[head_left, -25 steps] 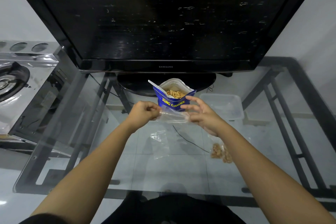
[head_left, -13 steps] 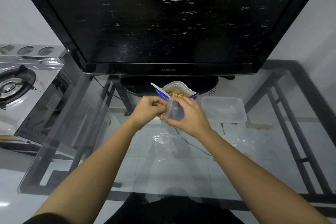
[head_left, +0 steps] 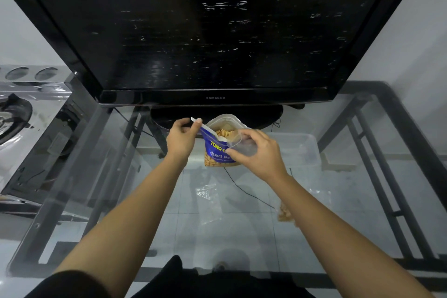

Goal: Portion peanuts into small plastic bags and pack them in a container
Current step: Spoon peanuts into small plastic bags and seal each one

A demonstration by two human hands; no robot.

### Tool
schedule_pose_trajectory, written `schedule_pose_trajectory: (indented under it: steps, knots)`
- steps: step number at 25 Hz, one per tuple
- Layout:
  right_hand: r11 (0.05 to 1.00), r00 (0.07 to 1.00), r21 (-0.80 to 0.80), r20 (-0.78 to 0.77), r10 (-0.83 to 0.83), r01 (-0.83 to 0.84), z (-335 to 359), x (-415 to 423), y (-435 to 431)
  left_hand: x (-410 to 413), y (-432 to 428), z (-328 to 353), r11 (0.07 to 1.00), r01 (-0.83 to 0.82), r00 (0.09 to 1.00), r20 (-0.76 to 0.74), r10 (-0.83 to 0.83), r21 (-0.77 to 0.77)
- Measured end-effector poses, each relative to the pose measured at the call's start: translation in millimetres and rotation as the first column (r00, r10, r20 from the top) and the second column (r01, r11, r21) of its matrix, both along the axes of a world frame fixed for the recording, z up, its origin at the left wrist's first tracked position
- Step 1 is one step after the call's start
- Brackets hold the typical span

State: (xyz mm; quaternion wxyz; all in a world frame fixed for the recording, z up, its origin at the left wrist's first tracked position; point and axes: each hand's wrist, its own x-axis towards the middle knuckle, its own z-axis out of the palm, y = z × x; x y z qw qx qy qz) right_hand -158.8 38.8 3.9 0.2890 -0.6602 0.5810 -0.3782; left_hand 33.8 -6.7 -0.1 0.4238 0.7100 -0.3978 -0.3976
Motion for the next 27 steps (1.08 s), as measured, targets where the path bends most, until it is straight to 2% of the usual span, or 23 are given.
schedule_pose_trajectory:
  steps: [3,5,7,8,10,12,14,21,27]
  knots:
    - [0.996,0.999,0.079,0.009,-0.038,0.037,-5,-6,-10,-4,-11,19,0.967,0.198,0.955,0.255,-0.153,-0.159]
    - [0.99,0.999,0.135,0.013,-0.041,0.038,-7,-7,-16,-5,-15,31,0.891,0.355,0.859,0.475,-0.191,-0.284]
    - [0.986,0.999,0.16,0.02,-0.039,0.035,-9,-9,-20,-4,-17,33,0.827,0.51,0.734,0.62,-0.277,-0.234]
    - [0.985,0.999,0.17,0.024,-0.04,0.035,-10,-9,-21,-2,-18,30,0.847,0.503,0.737,0.599,-0.313,-0.175]
    - [0.982,0.998,0.181,0.047,-0.051,0.042,-11,-9,-23,0,-19,20,0.92,0.382,0.852,0.42,-0.313,-0.087]
    - [0.981,0.995,0.188,0.074,-0.065,0.05,-11,-9,-22,-1,-21,12,0.967,0.252,0.951,0.193,-0.242,-0.026]
    - [0.979,0.993,0.199,0.099,-0.07,0.049,-10,-8,-21,-5,-23,9,0.988,0.156,0.986,0.052,-0.157,0.015]
    - [0.973,0.991,0.227,0.119,-0.063,0.034,-6,-10,-19,-9,-23,9,0.997,0.063,0.998,-0.028,-0.062,0.033]
    - [0.969,0.983,0.247,0.173,-0.067,0.022,-4,-15,-20,-11,-25,5,0.994,0.001,0.957,-0.289,0.03,0.108]
